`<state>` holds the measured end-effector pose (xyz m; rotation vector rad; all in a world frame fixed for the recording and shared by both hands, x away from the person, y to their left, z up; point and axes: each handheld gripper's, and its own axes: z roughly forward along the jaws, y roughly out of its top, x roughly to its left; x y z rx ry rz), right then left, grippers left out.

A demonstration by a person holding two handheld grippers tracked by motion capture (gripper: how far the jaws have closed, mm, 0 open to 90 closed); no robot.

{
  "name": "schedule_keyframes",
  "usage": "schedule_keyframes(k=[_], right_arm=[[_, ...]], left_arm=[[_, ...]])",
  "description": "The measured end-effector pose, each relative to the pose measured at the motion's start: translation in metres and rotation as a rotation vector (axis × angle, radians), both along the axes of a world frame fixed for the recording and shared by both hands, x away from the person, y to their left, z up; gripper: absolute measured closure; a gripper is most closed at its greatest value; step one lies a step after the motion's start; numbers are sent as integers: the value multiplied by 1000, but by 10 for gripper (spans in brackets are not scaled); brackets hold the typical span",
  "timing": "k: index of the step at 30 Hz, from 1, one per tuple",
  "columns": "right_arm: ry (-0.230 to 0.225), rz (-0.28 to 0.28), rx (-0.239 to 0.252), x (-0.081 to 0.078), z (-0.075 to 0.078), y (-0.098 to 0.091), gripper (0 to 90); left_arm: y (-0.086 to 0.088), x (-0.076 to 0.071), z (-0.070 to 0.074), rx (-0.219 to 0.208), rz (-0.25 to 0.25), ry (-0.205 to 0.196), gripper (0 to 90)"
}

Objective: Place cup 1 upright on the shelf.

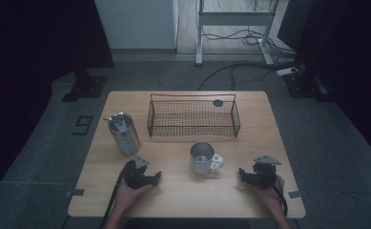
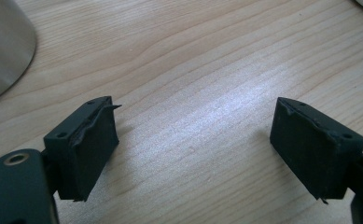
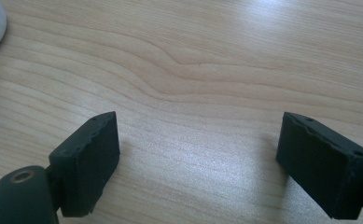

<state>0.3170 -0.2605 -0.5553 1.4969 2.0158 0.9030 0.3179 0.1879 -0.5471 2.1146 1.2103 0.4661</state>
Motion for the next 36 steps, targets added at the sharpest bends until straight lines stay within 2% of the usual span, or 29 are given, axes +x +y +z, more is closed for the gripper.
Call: schedule_keyframes(k=[3, 7, 11, 13, 16, 19, 21, 28, 31, 36], right_arm=[[0, 0, 0, 0, 0, 0, 129], [0, 0, 0, 0, 0, 0, 129], [0, -1, 0, 0, 0, 0, 130], [0, -2, -1, 0, 0, 0, 131], [-2, -6, 0, 0, 0, 0, 133], [-2, -22, 0, 0, 0, -1, 135], [-1, -27, 0, 0, 0, -1, 135], [-1, -41, 0, 0, 0, -1, 137], [-3, -45, -1, 0, 0, -1, 136], [-3, -50, -1, 0, 0, -1, 138]], left_arm=[[2, 0, 1, -12, 3, 6, 163], [4, 0, 6, -17, 18, 36, 192], [7, -1, 20, -78, 41, -9, 195], [8, -3, 29, -106, 35, -33, 196], [8, -6, 40, -124, 19, -59, 191], [10, -5, 48, -122, 23, -78, 194], [13, -4, 54, -137, 24, -91, 225], [22, 0, 56, -155, 13, -52, 218], [29, 3, 59, -167, 27, -45, 192], [35, 4, 69, -171, 46, -70, 163]])
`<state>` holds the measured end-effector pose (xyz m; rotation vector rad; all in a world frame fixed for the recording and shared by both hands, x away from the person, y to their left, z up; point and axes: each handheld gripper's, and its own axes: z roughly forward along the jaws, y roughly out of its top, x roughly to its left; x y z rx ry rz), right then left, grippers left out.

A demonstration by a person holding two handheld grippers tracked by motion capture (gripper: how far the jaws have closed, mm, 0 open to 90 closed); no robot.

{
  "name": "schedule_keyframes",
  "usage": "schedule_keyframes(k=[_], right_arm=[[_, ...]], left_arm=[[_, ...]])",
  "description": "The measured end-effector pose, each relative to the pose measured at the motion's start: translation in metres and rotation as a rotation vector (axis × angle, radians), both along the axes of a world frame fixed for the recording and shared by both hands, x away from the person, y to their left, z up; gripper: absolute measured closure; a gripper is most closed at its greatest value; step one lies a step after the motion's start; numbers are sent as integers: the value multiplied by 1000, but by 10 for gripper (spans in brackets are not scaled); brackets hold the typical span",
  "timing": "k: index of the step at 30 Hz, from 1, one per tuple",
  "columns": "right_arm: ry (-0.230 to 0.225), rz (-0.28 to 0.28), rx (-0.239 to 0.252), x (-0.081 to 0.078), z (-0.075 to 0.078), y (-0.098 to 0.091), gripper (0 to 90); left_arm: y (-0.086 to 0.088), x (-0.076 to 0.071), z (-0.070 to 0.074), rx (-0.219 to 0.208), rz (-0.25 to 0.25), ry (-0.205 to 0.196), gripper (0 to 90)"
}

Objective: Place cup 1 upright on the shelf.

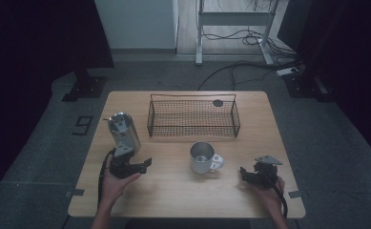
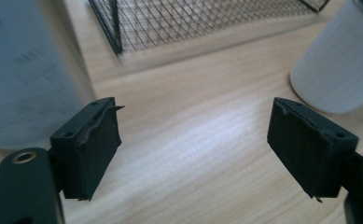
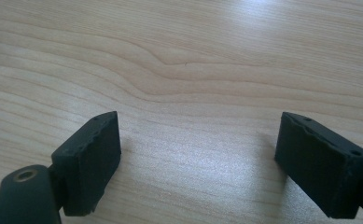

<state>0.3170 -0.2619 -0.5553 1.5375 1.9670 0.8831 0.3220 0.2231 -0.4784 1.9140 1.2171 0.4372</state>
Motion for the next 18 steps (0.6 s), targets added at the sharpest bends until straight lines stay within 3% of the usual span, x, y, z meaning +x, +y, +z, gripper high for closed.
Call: schedule_keyframes(k=[8, 18], right_arm=[[0, -3, 0, 0, 0, 0, 139], [1, -2, 0, 0, 0, 0, 139]], left_arm=[[10, 1, 7, 15, 65, -28, 111], [19, 5, 8, 4, 75, -13, 143]])
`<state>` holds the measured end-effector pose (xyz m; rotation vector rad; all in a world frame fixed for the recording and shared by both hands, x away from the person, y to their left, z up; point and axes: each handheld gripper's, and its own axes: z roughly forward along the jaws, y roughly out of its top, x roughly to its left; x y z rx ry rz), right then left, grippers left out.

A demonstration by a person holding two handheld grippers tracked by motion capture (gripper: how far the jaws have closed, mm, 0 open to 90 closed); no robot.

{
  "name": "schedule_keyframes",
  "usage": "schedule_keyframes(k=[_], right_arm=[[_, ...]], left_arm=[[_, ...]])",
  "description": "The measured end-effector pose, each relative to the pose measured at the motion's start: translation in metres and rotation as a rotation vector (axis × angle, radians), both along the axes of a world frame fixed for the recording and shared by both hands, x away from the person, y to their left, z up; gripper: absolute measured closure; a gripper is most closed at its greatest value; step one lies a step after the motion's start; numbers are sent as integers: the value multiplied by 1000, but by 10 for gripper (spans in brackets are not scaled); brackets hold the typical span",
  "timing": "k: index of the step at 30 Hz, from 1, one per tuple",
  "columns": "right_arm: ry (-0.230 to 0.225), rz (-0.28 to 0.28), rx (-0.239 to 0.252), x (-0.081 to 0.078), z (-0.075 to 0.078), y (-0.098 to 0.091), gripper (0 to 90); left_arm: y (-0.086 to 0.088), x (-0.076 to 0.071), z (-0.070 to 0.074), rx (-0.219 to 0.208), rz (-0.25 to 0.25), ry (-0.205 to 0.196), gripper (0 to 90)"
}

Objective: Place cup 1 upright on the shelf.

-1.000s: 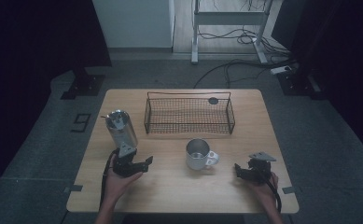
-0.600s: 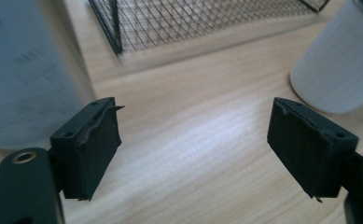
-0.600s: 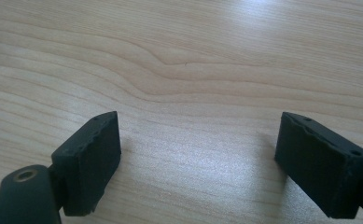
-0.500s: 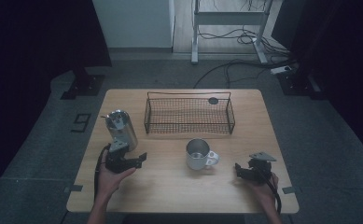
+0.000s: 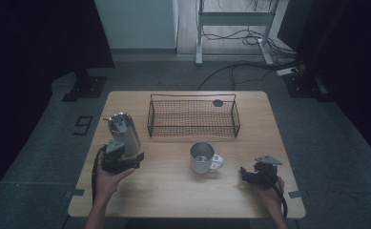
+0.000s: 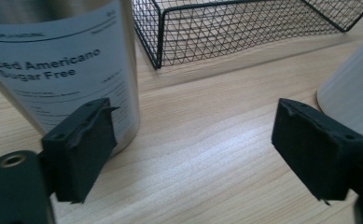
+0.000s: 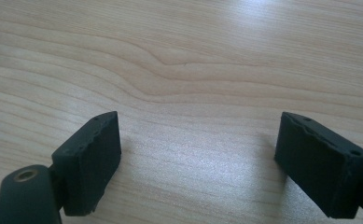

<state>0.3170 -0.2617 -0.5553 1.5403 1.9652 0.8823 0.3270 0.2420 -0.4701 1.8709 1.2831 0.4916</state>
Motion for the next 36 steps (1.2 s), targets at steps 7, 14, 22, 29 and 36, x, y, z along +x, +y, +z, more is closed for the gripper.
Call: schedule_keyframes(k=[7, 14, 22, 29, 36], right_arm=[[0, 0, 0, 0, 0, 0, 139], [0, -1, -1, 0, 0, 0, 139], [-1, -1, 0, 0, 0, 0, 139], [-1, 0, 0, 0, 0, 0, 139], [-1, 0, 0, 0, 0, 0, 139]], left_arm=[[10, 6, -2, 13, 42, -1, 129], [17, 11, -1, 13, 71, -5, 92], [25, 18, 4, 15, 95, -20, 69], [27, 23, 9, 9, 90, -43, 69], [27, 29, 9, 30, 99, -40, 52]])
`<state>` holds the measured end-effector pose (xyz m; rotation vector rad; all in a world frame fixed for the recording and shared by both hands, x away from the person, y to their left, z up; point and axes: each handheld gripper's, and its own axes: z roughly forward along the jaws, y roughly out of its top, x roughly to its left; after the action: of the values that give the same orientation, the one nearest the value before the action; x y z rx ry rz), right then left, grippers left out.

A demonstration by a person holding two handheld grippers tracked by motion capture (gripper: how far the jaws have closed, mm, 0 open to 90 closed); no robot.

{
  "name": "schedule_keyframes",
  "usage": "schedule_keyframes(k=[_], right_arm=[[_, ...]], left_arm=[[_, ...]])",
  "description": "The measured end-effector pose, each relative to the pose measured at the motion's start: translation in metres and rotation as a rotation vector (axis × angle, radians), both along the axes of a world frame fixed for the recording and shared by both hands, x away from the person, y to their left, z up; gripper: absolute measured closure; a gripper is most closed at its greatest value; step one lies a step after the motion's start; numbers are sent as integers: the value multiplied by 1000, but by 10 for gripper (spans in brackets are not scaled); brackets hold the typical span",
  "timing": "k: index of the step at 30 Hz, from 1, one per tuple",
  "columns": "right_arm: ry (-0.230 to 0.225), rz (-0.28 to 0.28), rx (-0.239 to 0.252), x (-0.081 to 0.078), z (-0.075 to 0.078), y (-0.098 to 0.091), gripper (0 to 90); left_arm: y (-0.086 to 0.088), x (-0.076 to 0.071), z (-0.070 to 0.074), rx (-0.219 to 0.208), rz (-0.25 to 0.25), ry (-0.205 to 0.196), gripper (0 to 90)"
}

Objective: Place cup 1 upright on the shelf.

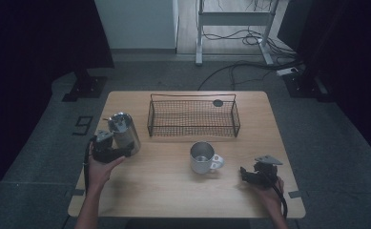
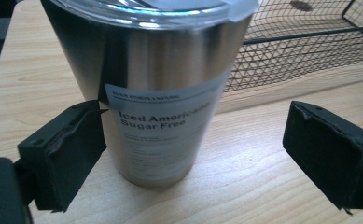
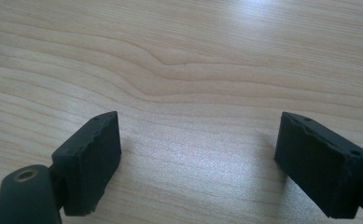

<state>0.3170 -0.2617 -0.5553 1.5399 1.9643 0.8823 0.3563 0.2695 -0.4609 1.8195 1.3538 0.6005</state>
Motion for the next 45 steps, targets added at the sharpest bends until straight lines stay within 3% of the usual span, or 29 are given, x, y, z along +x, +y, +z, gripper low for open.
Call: schedule_keyframes(k=[19, 38, 45], right_arm=[[2, -3, -1, 0, 0, 0, 140], [0, -6, 0, 0, 0, 0, 140], [0, -13, 0, 0, 0, 0, 140]], left_arm=[[1, 17, -5, 50, 26, -12, 31], [1, 27, -10, 36, 46, -25, 32], [0, 32, -11, 52, 47, -9, 32]])
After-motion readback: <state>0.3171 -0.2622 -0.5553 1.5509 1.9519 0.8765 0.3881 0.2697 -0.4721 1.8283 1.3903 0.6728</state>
